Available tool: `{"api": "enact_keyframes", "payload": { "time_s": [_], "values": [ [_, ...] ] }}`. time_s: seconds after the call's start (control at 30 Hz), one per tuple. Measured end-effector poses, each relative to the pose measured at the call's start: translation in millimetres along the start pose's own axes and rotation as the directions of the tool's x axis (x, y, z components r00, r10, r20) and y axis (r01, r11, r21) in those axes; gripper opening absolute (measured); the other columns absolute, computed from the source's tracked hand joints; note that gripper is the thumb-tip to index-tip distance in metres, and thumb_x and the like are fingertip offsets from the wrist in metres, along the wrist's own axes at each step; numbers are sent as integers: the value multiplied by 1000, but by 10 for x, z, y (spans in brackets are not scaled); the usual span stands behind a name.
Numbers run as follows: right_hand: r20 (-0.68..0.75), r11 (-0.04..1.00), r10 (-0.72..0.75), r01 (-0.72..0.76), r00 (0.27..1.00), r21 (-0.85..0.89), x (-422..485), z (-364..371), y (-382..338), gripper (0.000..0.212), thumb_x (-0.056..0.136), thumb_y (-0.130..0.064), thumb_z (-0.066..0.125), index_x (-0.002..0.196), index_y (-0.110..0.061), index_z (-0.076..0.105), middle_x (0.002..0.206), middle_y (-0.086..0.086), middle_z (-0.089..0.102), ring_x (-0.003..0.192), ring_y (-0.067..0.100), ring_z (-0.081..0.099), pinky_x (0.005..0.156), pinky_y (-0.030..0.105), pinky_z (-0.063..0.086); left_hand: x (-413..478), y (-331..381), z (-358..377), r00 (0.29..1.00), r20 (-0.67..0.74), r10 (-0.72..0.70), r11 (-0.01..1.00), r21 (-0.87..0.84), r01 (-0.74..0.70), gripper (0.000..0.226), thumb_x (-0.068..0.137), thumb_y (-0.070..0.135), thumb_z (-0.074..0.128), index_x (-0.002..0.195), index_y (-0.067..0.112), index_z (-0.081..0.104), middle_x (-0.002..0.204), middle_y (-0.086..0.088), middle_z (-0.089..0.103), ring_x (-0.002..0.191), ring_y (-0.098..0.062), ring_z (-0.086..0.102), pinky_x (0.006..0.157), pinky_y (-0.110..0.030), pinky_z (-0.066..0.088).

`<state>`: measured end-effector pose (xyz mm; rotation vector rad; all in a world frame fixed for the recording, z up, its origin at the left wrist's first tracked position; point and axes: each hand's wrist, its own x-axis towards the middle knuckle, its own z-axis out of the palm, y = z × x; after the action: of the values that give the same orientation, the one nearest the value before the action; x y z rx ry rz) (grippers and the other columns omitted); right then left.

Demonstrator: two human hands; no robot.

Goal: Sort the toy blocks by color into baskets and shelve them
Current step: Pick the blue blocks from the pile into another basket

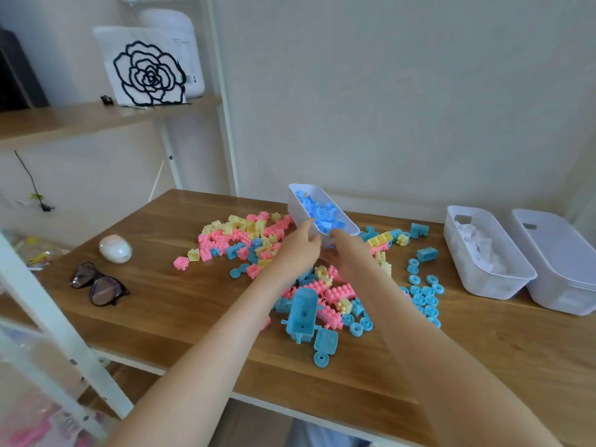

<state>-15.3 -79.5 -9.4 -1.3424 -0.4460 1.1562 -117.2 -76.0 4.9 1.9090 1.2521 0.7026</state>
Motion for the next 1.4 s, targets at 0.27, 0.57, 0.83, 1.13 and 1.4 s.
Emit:
{"api": "enact_keyframes", "payload": {
  "time_s": [0.27,0.57,0.83,1.13,1.4],
  "values": [
    [55,995,99,-99,994,0,89,103,65,39,99,-17,43,130,6,43,79,15,59,68,22,60,77,38,56,294,-244,-19,996,85,-5,994,113,-4,47,97,5,38,140,23,39,142,-4,46,108,-15,54,71,-18,45],
    [95,815,-146,174,985,-553,-39,-3,-10,15,90,-15,42,94,-8,55,66,10,55,47,15,45,44,24,38,256,-554,-368,981,-157,116,937,346,-55,32,97,13,45,128,20,52,122,-1,56,101,-14,57,84,-28,50],
    [620,306,-258,671,741,-675,-21,254,-18,20,96,-17,43,92,-5,59,82,7,64,75,23,61,71,36,51,542,-950,-562,957,-283,-61,887,424,182,27,94,23,52,119,30,57,123,-3,51,113,-23,48,97,-43,38],
    [646,298,-214,679,733,-671,159,135,116,22,94,-9,39,88,-20,58,83,1,65,76,10,61,68,22,48,686,-1011,-501,975,-216,-54,847,506,160,25,92,15,51,106,34,59,115,2,53,111,-21,45,98,-44,33],
    [631,364,-254,677,733,-640,190,141,78,22,94,-7,41,90,-17,60,81,-1,64,77,16,64,75,31,52,666,-1089,-554,999,-10,-44,865,500,43,35,101,14,34,107,34,61,122,10,61,115,-18,52,102,-42,25]
  ]
}}
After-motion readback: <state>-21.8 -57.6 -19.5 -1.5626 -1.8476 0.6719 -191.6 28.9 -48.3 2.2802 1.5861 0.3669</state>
